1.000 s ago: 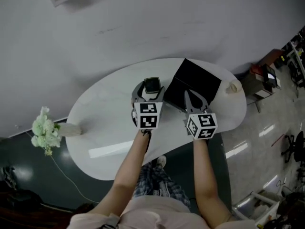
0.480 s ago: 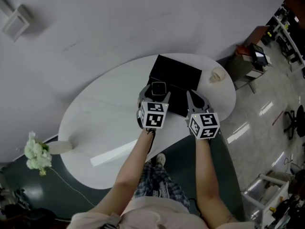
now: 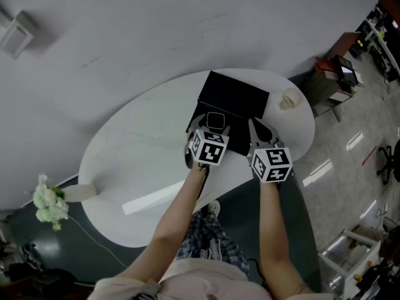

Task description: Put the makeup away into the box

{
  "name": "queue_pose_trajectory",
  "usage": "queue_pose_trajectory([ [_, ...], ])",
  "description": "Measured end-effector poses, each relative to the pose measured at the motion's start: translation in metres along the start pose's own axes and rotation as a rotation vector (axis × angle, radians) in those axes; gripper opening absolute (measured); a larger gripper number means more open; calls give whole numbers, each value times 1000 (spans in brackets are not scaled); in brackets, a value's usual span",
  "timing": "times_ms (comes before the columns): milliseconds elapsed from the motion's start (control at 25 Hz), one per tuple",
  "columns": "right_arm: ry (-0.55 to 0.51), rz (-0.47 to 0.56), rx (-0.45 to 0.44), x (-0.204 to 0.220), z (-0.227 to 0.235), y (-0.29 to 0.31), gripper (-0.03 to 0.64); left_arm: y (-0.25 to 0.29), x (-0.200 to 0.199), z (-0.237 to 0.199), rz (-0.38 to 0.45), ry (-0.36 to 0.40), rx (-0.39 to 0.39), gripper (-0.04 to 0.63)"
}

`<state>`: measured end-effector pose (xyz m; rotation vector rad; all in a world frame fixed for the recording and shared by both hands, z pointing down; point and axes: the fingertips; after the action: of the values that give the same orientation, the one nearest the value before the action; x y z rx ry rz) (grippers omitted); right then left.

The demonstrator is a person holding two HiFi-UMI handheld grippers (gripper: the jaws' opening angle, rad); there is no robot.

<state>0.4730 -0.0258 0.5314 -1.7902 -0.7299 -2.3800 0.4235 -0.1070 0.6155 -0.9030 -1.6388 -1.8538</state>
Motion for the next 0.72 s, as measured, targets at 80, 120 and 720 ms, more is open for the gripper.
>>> queue_pose_trajectory([
  [80,-1,-6,-3,0,1,2,14,4,3,1,-24,7,11,354],
  [120,-1,-10,-6,1,1,2,14,6,4,2,-36,7,18,354],
  [720,-3,3,-3,-4,0,-2,14,13,18,10,-118,45,99,356],
])
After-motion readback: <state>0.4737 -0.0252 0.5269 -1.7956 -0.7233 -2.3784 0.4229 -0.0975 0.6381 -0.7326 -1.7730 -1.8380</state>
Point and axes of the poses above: the fingertips, and each gripper's own axes: y forward along the fingers, z to its right, x out of its underside, and after that the axes turned 6 degrees about y, right-handed
